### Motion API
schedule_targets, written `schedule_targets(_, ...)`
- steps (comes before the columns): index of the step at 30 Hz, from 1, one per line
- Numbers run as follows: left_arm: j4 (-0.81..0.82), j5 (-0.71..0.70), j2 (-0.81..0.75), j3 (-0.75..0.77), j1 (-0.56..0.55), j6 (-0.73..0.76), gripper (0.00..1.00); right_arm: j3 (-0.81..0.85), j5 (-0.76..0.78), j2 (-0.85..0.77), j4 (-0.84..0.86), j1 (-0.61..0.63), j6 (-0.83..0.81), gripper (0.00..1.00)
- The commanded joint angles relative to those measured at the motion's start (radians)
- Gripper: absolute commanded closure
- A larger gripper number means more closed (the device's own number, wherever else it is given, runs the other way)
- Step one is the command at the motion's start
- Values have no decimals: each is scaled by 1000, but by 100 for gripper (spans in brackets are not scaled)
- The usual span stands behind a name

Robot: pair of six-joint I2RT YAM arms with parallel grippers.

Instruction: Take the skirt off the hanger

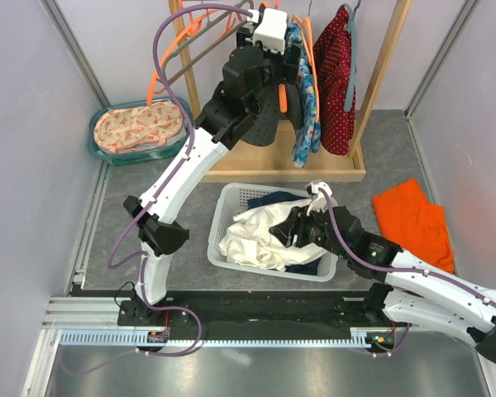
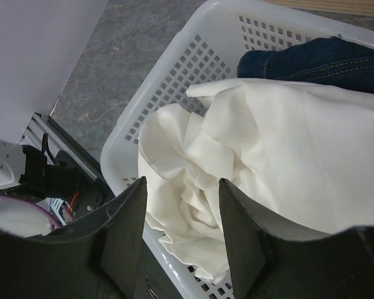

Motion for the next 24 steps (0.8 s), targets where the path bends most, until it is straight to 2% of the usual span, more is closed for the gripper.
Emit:
schedule_targets(1,34,-31,47,5,35,-2,11,15,40,-44,-18,5,-16,43)
schedule_targets(6,11,-8,63,3,46,-13,10,58,46,-58,-39,6,-25,43)
schedule_targets(9,0,3,59,0,53,-15,38,78,41,-57,-44,5,-25,44)
schedule_targets(10,0,4,56,-1,56,-16,56,81,41,-57,-45,5,-28,44)
schedule_targets(15,-8,26,34,5,72,-19,91,79,54,-61,-50,5,-28,45)
schedule_targets(17,-5,26,22,8,79,-15,98,73,52,-66,-50,3,-27,45)
schedule_targets(24,29,44,-10,68,112,16,98,56,55,-92,-51,5,-22,46)
